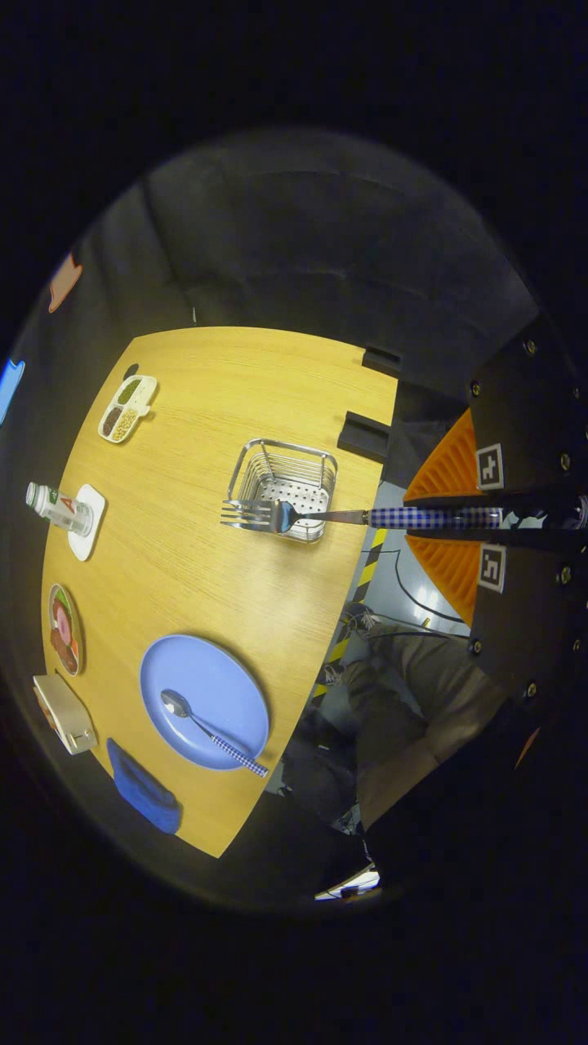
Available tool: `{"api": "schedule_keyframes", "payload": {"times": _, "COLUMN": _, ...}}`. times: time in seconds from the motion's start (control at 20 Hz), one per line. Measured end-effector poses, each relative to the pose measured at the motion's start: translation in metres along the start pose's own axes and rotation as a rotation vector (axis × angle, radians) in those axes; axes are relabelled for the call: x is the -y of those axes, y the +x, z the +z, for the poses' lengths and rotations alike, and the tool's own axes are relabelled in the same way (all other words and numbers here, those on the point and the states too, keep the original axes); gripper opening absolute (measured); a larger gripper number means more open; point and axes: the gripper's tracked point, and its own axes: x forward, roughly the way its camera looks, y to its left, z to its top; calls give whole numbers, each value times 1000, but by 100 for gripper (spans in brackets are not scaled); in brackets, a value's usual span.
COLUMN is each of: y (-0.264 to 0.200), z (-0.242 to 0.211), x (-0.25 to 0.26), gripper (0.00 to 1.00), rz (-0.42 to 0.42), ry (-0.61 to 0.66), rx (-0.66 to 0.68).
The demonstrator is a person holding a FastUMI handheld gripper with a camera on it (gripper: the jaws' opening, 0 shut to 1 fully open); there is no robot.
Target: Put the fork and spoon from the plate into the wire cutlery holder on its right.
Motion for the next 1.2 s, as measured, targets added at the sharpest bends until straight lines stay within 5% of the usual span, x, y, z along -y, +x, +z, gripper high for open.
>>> {"api": "schedule_keyframes", "payload": {"times": 1.2, "y": 60, "z": 26, "x": 49, "gripper": 10, "rz": -54, "ry": -384, "rx": -376}}
